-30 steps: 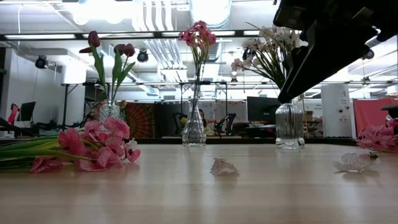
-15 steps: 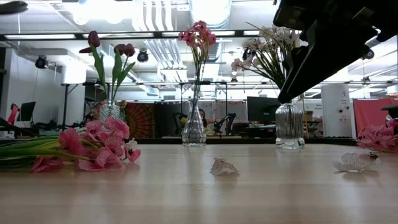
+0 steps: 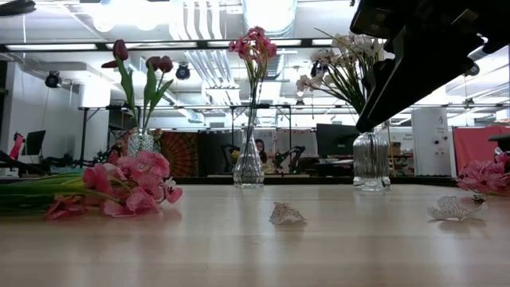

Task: Sort flowers into vase by color
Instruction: Put the left pink flowers into the middle transparent vase

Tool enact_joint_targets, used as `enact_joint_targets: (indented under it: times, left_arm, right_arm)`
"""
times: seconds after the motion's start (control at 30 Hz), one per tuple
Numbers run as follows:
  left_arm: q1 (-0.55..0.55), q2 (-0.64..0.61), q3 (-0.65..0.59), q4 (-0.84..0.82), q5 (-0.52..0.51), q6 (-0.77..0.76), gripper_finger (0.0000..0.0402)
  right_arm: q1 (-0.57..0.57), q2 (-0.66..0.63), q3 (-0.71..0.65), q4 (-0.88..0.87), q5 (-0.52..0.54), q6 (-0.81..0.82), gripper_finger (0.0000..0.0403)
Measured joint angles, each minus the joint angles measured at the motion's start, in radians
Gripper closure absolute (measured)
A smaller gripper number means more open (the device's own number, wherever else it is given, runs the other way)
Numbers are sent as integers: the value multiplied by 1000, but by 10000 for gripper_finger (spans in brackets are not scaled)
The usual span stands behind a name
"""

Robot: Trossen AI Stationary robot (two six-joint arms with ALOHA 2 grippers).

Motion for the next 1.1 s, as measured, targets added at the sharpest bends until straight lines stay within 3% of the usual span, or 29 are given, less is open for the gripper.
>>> enact_joint_targets:
  times: [0.27,0.57,0.77,0.97,1.1]
  left_arm:
    - [0,-104,44,8,-131,-5,401]
    - [0,-219,172,18,-569,69,401]
    - [18,-259,206,206,-767,378,401]
    - [88,-288,173,524,-804,803,402]
    - [136,-315,102,707,-804,989,402]
  right_arm:
    - [0,0,0,0,0,0,202]
    - [0,0,-1,3,-10,0,202]
    - [1,39,-2,170,-9,-95,202]
    - [0,116,-3,432,-7,-262,202]
    - [0,158,-3,605,9,-348,202]
